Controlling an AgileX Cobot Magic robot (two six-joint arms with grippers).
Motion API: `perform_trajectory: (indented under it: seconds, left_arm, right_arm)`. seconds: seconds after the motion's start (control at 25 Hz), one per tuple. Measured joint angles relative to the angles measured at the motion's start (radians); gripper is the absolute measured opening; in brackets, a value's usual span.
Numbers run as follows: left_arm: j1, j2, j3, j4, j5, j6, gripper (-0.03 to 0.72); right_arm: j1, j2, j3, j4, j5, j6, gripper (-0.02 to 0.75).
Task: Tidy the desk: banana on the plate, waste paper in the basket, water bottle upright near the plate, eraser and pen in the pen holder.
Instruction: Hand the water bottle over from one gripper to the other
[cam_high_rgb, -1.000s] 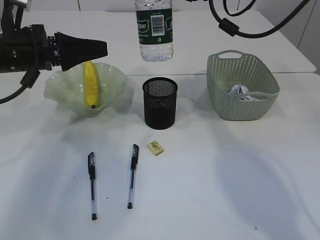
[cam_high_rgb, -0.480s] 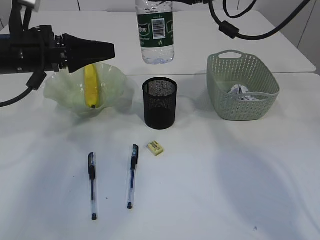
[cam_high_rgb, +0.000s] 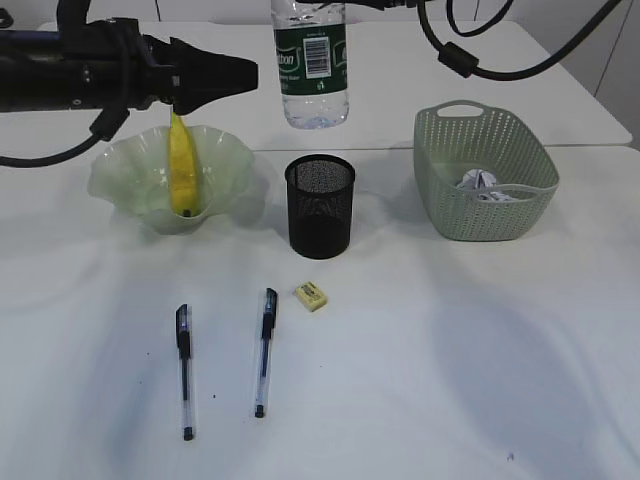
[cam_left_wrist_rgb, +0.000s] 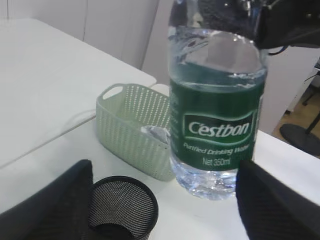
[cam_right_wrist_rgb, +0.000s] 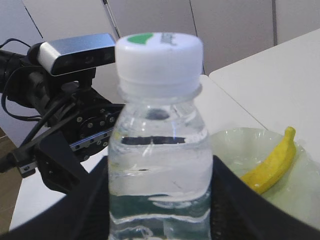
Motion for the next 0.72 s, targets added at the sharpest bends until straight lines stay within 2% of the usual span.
perform_trajectory:
  seconds: [0.2, 0.72]
  left_arm:
    - [-0.047, 0.0, -0.008, -0.004, -0.084, -0.002, 0.641]
    - [-0.109, 0.0, -0.018, -0.006, -0.091, -0.002, 0.637]
  right_arm:
    - [0.0, 0.0, 0.0, 0.0, 0.0, -0.002, 0.378]
    - [0.0, 0.0, 0.0, 0.0, 0.0, -0.002, 0.378]
